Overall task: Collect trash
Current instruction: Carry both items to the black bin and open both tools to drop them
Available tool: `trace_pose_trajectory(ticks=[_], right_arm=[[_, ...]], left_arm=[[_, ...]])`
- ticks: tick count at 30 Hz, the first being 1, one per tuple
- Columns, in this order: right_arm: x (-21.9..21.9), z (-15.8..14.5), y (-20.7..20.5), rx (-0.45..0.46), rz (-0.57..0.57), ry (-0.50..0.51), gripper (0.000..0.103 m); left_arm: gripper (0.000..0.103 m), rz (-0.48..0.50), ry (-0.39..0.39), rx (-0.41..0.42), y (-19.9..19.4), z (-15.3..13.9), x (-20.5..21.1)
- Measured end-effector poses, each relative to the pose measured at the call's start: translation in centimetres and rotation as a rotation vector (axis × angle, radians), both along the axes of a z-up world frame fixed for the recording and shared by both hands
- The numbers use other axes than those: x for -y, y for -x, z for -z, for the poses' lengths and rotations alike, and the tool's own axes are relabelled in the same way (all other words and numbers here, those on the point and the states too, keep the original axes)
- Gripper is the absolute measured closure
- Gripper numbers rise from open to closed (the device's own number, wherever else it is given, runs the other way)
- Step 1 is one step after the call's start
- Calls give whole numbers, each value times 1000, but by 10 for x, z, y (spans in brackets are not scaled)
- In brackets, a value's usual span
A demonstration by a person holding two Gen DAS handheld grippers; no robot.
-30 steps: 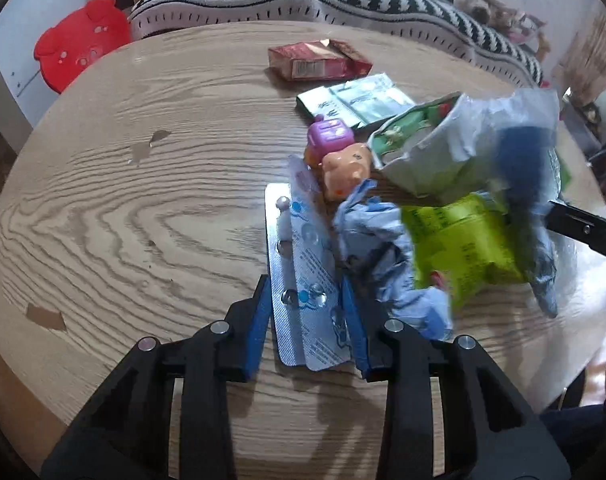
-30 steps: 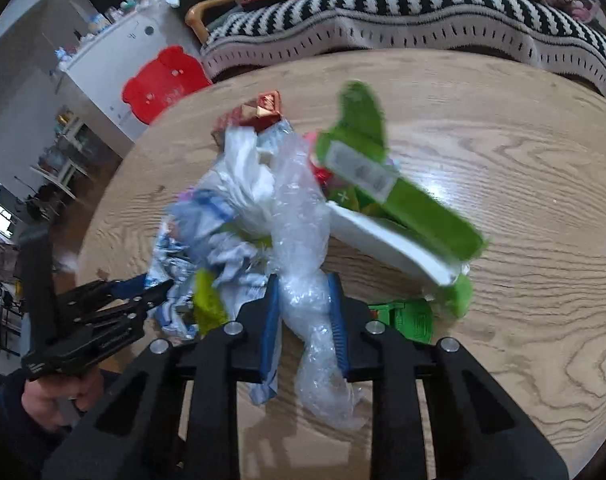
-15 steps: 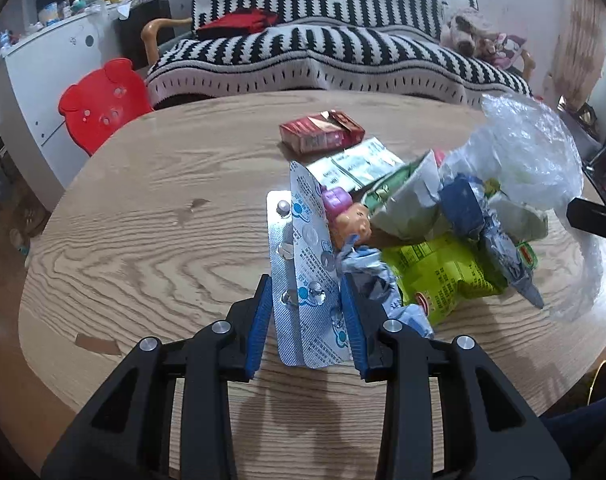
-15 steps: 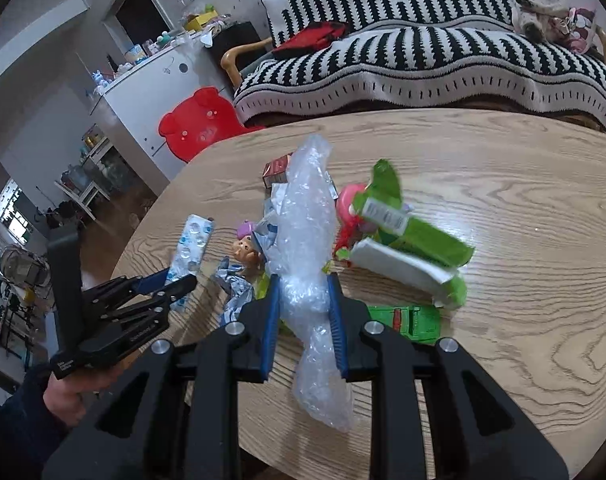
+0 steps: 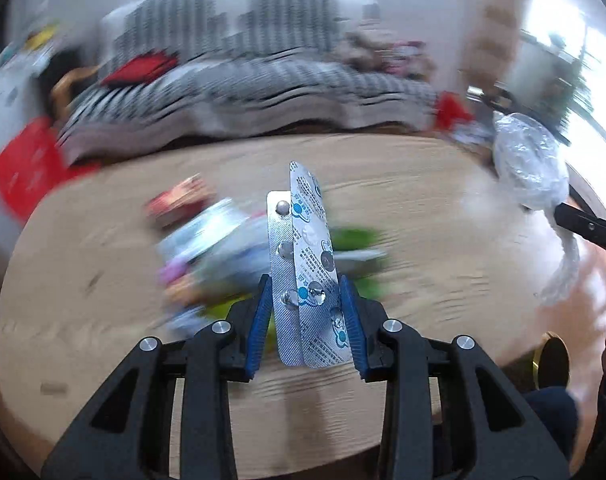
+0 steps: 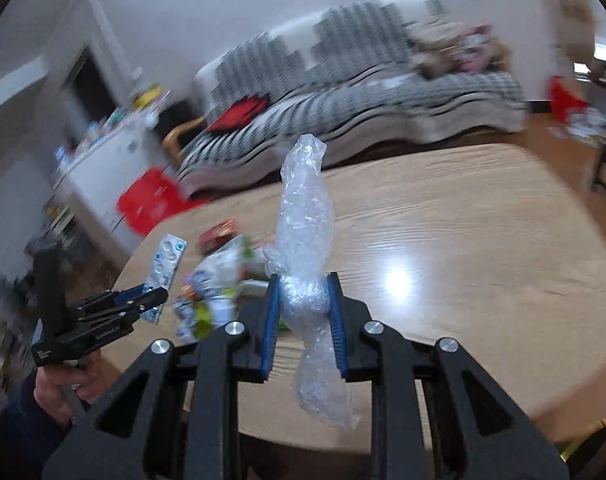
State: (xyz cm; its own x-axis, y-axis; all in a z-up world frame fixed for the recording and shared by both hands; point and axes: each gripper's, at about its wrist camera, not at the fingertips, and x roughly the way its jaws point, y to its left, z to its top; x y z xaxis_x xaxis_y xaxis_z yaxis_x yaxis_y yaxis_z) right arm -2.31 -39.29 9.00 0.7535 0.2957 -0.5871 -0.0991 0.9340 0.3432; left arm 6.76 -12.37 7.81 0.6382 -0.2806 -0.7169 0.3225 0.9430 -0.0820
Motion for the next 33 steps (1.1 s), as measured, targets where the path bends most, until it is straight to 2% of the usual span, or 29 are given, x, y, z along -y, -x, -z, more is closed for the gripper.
trace_pose_trajectory(ticks=[4,6,8,12,13,15,17,19,21,22,24,28,33], right_arm=[[96,-6,76,-15,228,12,80],[142,-1,115,-40,348,24,80],[189,11,162,-80,484,28,80],[264,52,236,-189,696,6,80],[282,66,255,-216,746,-2,80],[311,92,284,-254,830,-18,80],[336,118,309,-285,874,-49,80],[359,150,329,-340,905,-89,80],[376,177,341,-383,928,-125,80],[384,193,350,-408,936,-142,80],[386,208,354,-430,942,-159,80],[401,233,363,-452,961,-199,80],[405,240,360,-461,963,-203,79]], left_arm=[[69,253,46,35,34,-25,128],[69,366,82,13,53,-25,187],[69,510,132,-50,79,-16,260],[69,707,127,-157,129,22,372],[69,753,124,-211,143,38,401],[69,794,100,-294,159,67,439],[69,865,38,-287,188,98,480],[69,937,43,-294,195,128,506],[69,961,54,-360,200,156,519],[69,983,26,-391,204,174,526],[69,1026,-69,-359,216,198,536],[69,1041,-119,-373,228,220,546],[69,1053,-77,-410,234,225,565]])
